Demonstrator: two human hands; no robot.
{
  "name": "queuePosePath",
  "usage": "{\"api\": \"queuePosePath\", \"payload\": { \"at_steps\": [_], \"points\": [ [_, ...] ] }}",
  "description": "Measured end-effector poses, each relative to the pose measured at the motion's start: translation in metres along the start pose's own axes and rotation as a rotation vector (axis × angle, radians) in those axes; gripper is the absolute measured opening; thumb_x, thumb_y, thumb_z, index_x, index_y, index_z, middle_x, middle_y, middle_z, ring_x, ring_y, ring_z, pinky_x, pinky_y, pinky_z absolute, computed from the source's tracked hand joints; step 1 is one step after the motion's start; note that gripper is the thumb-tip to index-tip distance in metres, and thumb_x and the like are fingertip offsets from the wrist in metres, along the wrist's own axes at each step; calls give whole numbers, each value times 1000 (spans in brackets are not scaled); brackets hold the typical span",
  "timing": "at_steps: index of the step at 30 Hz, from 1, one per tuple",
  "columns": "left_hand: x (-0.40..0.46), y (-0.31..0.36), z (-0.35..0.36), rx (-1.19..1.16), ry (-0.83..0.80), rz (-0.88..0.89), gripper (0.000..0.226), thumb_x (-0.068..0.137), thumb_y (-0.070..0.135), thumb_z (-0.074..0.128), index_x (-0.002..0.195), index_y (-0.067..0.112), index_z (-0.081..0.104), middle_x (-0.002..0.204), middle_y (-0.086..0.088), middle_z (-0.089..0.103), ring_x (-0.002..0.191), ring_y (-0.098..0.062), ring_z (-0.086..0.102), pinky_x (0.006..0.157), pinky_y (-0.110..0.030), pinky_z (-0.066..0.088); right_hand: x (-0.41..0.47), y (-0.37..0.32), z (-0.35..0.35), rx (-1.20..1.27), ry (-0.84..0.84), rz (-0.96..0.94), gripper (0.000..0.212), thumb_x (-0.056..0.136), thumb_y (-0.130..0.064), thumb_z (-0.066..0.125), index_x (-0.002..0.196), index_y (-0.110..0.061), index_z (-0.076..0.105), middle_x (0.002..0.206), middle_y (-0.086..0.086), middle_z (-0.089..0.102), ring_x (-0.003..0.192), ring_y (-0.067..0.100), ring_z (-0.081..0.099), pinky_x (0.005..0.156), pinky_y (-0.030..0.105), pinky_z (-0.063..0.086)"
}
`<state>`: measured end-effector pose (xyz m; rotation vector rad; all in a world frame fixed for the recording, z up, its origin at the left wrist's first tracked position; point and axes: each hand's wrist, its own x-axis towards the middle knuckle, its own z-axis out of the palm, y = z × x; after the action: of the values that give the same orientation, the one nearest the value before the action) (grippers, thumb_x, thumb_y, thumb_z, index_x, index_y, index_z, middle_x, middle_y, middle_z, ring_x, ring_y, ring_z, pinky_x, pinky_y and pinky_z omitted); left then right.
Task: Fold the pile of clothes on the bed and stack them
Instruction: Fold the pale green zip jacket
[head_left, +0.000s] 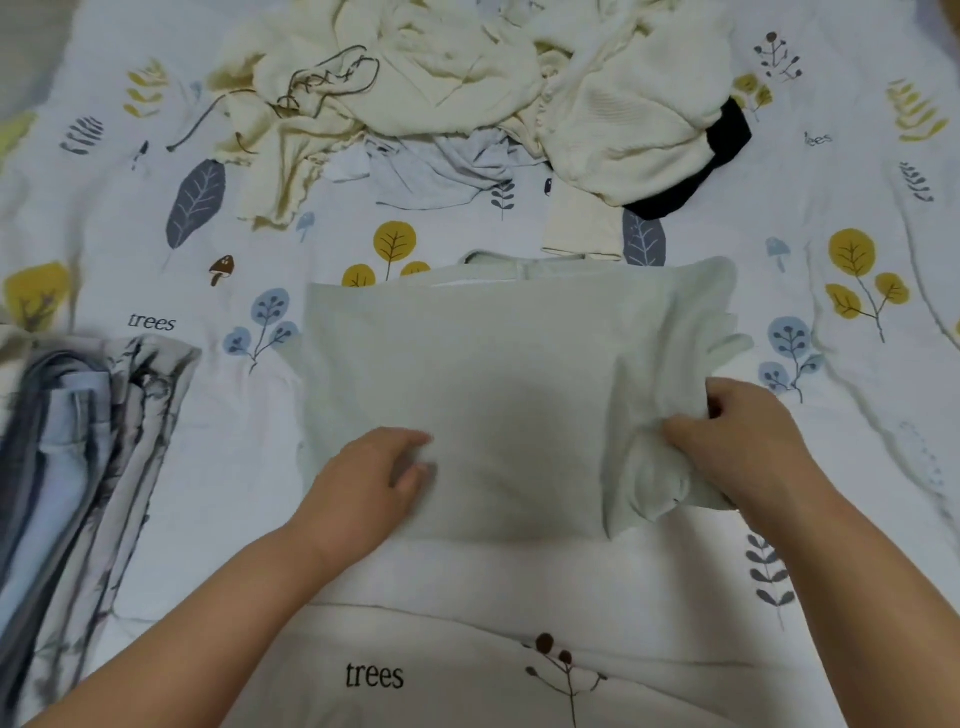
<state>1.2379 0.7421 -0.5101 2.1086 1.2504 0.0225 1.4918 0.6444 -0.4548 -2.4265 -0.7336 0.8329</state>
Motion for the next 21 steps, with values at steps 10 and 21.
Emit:
{"api": "queuePosePath", "payload": {
  "at_steps": [10, 21],
  "points": [
    [18, -20, -72, -1046, 39, -327, 20, 95, 24, 47, 100, 23, 66, 92, 4, 73, 85, -13, 69, 80, -29, 53, -77, -118, 122, -274, -40, -414, 16, 84, -7, 49, 96, -17, 50, 102, 6, 61, 97, 25, 57, 72, 29, 36],
    [39, -66, -52, -755, 105, -359, 59, 87, 39, 59, 139, 32, 33, 111, 4, 54, 93, -12, 54, 80, -21, 44, -85, -102, 200, -385, -335, -765, 42, 93, -29, 44, 131, -12, 47, 138, 5, 43, 123, 18, 33, 105, 26, 24]
  ]
}}
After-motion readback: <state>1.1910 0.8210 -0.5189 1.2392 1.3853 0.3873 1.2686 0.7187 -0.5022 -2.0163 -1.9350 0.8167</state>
